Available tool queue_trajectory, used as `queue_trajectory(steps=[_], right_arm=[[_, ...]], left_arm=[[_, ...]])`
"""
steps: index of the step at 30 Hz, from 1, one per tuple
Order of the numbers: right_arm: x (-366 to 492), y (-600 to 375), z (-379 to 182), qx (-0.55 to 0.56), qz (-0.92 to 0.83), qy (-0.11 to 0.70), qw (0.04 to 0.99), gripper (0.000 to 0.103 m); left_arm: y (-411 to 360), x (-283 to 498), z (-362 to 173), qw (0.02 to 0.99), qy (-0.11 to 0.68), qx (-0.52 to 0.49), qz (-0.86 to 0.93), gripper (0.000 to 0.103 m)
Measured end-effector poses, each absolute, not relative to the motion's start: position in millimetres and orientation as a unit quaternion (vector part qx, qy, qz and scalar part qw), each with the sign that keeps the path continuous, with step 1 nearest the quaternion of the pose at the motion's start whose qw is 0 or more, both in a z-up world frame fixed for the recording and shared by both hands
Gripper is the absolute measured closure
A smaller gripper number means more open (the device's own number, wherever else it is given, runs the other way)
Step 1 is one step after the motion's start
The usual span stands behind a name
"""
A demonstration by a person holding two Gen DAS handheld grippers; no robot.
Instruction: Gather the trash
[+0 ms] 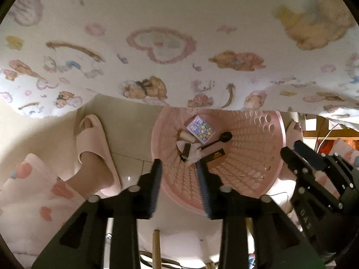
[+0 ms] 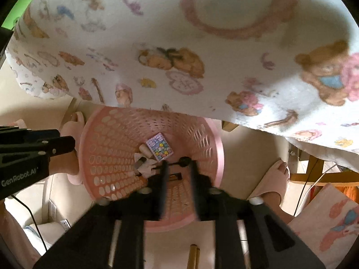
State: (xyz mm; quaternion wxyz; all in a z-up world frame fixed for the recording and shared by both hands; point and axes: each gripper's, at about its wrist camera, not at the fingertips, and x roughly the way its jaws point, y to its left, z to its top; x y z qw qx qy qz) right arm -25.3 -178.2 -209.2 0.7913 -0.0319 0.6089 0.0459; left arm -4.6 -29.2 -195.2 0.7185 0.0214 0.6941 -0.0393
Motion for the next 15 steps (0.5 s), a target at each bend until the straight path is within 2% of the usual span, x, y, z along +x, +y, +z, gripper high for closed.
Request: queue_trajectory(steps=[4, 8, 15], right_arm=[[-26, -177, -200, -0.037, 0.047, 0.600, 0.798, 0.066], [-26, -178, -181, -0.039, 0.044, 0.576, 0.815, 0.039], [-32, -179, -140, -0.026, 0.054, 0.540, 0.839, 0.026]], left_arm=[[-26, -4, -185, 0.724, 0.688, 0.010, -0.038, 0.057], [-20, 0, -166, 0.736, 0.676, 0.003, -0.037, 0.045], [-19, -6, -118, 0.781, 0.623, 0.022, -0.044, 0.037]])
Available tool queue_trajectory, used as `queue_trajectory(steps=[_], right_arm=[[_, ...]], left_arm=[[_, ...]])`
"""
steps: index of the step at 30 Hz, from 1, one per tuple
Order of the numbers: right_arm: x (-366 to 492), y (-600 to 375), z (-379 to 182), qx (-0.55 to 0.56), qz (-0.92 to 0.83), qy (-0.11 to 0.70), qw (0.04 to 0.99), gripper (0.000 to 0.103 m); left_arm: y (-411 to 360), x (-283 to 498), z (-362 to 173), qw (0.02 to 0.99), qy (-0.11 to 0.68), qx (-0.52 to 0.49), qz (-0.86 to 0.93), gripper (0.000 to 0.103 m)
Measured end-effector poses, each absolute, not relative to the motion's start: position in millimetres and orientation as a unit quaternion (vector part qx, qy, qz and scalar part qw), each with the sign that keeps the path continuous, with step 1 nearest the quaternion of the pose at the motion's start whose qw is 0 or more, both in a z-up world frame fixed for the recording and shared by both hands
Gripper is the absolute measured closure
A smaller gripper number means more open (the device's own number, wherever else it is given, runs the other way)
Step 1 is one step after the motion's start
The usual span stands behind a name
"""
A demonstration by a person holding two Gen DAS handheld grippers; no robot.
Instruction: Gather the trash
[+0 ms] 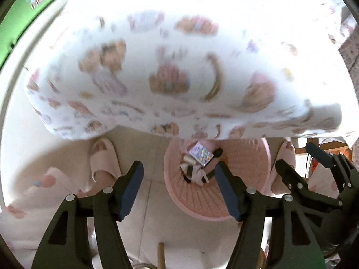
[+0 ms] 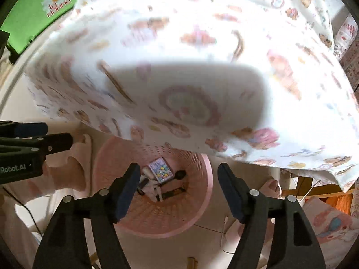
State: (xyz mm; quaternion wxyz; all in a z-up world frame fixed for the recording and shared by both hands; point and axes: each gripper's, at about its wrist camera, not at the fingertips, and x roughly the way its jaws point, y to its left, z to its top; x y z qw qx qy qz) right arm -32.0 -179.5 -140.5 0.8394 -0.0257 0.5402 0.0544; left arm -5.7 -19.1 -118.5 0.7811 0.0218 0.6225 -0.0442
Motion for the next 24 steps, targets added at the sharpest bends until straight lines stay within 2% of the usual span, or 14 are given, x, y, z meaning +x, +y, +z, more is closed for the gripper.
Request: queue_trajectory(steps=[2, 5, 9, 11, 14, 18, 22, 24], right_arm=[[-37, -181, -129, -0.017, 0.060, 0.527, 0.847, 0.023], [-43, -182, -112, -0.015, 0.061, 0.512, 0.857, 0.023], [-51, -191, -80, 0.003, 0.046, 0.462, 0.886, 0.014], [-54, -197, -67, 0.005, 0.034, 0.438, 0.898, 0.009], [-58, -199, -49, -0.009, 0.026, 0.403, 0.915, 0.001], [-63, -208, -28, -0.008, 0.030, 0.361, 0.932, 0.000], [-64, -214, -20, -0.005, 0.013, 0.347, 0.938, 0.000], [-65, -214, -17, -0.008, 0.006, 0.341, 0.940, 0.000]], left_arm=[[-19, -9, -105, 0.796, 0.603, 0.030, -0.045, 0.033], [-21, -13, -86, 0.820, 0.569, 0.053, -0.034, 0.033], [-21, -17, -63, 0.845, 0.531, 0.057, -0.035, 0.031], [-19, -19, -52, 0.859, 0.509, 0.053, -0.033, 0.022], [-13, -20, -37, 0.877, 0.477, 0.046, -0.029, 0.017], [-3, -20, -24, 0.895, 0.445, 0.035, -0.020, 0.016], [-5, -23, -13, 0.907, 0.418, 0.049, 0.004, 0.006], [-3, -27, -10, 0.910, 0.412, 0.048, 0.004, 0.005]])
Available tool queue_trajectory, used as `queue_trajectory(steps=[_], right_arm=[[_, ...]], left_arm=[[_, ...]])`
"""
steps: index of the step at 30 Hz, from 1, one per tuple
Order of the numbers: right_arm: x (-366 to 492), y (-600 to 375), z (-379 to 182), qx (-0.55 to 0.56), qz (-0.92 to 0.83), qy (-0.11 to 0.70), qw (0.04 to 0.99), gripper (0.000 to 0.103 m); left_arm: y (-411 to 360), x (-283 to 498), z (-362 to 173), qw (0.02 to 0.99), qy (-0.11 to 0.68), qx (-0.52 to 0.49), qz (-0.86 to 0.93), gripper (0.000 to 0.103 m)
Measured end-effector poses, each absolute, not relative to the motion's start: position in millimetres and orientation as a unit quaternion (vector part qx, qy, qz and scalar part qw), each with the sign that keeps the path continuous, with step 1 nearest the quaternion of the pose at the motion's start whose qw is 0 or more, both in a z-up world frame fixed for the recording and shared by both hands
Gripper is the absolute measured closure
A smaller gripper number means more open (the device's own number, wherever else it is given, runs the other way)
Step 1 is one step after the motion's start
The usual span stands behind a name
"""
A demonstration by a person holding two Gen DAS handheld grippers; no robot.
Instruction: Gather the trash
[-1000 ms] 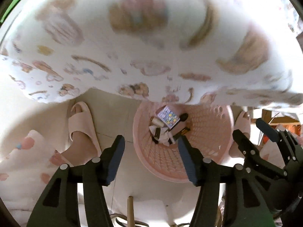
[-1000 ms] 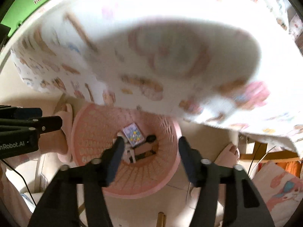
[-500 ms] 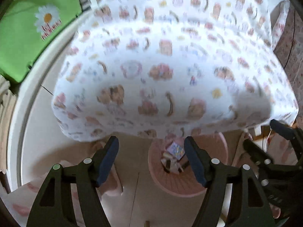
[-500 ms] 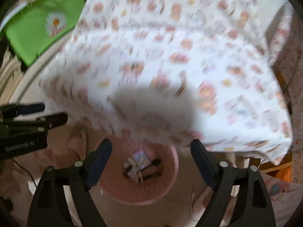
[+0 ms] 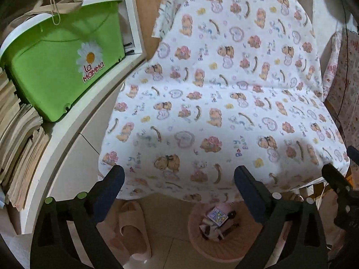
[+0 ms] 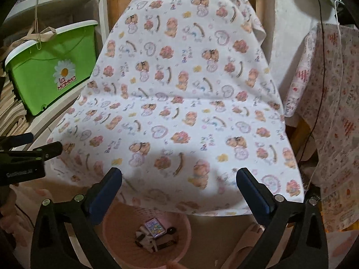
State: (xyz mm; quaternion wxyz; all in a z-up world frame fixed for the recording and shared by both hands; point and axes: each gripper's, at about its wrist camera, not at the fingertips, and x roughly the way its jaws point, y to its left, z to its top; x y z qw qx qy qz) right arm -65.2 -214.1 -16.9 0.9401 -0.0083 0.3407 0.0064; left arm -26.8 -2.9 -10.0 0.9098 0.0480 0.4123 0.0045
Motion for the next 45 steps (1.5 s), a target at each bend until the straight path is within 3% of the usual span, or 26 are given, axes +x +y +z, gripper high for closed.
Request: queue_trajectory(steps=[8, 45], right_arm=[[-60, -222, -14, 0.013, 0.002, 0.340, 0.940, 0.000], [-62, -220, -6, -0.016, -0.013, 0.317, 0.948, 0.000]], left_arm=[[-4, -30, -4, 0.920, 0.390, 0.052, -0.004, 0.001], [-2, -32, 2, 0.936, 0.351, 0.034, 0.006, 0.001]])
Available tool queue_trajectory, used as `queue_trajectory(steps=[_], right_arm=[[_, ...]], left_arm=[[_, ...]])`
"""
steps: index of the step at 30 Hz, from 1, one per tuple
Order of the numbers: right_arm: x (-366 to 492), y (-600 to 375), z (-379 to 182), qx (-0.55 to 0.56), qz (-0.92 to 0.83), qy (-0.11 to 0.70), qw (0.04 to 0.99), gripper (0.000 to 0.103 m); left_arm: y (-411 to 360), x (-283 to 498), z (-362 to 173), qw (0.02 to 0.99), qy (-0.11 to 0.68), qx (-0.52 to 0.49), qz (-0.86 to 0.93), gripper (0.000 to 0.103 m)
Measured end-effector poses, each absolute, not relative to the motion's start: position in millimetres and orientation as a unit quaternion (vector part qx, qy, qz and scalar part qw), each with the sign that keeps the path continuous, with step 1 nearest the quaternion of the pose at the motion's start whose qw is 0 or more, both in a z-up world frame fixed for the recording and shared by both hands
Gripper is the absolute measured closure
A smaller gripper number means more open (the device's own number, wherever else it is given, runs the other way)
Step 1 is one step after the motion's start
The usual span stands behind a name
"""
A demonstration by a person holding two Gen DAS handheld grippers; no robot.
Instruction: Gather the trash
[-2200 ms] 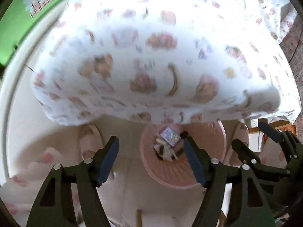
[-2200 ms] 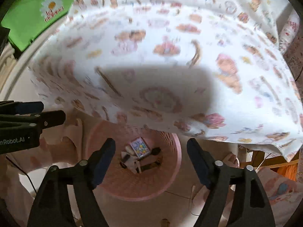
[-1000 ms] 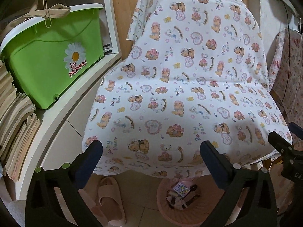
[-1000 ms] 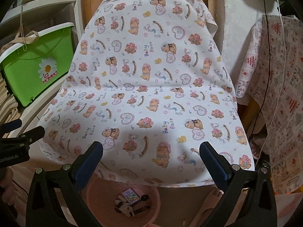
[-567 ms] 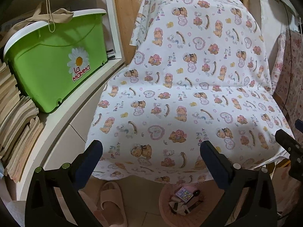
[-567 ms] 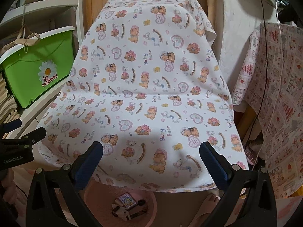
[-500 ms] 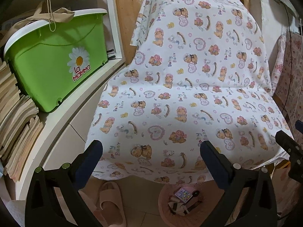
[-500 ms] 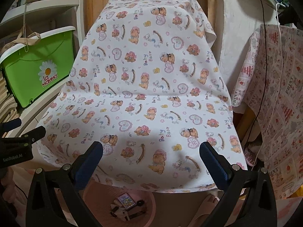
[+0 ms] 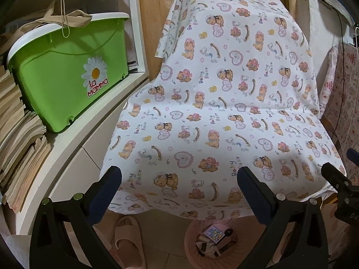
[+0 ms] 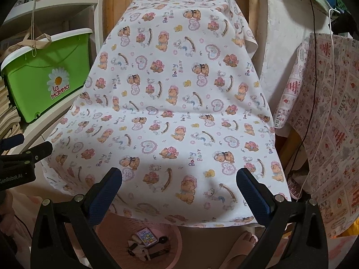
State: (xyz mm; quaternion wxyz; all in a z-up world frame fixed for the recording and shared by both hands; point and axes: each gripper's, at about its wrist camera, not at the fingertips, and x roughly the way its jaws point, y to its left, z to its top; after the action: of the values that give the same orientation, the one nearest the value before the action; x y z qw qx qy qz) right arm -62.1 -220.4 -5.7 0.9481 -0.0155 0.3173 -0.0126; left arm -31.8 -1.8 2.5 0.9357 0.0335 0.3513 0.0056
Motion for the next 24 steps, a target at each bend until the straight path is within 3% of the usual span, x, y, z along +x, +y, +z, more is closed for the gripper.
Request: queue_trajectory(steps=[24], right_arm=[[-61.2, -224.4, -3.9, -0.004, -0.015, 0.319, 0.948, 0.000]], left_arm=[[-5.0, -36.8, 6.6, 0.942, 0.334, 0.042, 0.005, 0.001]])
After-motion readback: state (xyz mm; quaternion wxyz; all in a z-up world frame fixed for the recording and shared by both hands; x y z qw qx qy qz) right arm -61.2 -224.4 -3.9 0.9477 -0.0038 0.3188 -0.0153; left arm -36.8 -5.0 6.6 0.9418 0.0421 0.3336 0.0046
